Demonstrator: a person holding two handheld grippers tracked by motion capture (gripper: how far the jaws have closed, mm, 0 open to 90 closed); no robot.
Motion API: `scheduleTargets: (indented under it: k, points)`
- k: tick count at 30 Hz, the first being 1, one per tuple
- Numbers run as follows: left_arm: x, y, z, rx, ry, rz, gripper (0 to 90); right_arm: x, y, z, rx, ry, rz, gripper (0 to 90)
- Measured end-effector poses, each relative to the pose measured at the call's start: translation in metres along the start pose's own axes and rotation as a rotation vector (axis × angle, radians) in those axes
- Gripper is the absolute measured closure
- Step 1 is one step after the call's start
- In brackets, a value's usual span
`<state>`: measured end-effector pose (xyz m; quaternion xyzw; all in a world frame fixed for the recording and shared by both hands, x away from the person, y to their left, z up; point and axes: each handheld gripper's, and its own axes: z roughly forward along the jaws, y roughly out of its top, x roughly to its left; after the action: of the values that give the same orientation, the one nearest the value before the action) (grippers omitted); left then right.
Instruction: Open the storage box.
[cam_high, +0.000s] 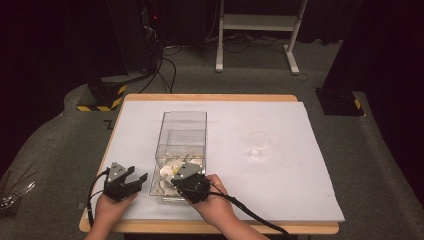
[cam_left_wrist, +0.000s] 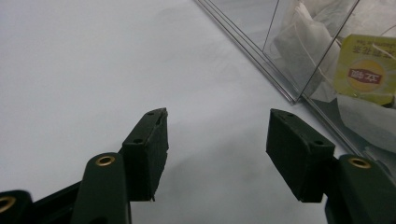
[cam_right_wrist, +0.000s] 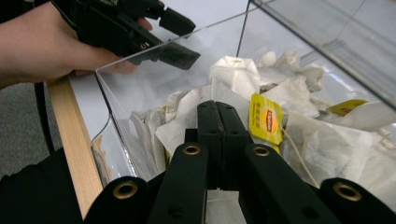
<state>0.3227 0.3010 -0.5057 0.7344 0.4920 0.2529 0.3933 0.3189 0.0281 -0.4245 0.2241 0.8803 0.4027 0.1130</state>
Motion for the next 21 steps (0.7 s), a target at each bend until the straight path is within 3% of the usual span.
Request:
scheduleTargets:
  k: [11, 16, 21]
  points:
    - [0.0, 0.0, 0.0, 0.004, 0.002, 0.002, 39.1, -0.003, -0.003, -0.019, -0.112, -0.039, -0.041, 90.0]
    - [0.0, 0.0, 0.0, 0.008, 0.003, 0.006, 39.1, -0.008, -0.006, -0.024, -0.157, -0.028, -0.016, 90.0]
    - [0.0, 0.0, 0.0, 0.004, 0.005, 0.006, 39.1, -0.011, -0.01, -0.028, -0.193, -0.035, -0.026, 90.0]
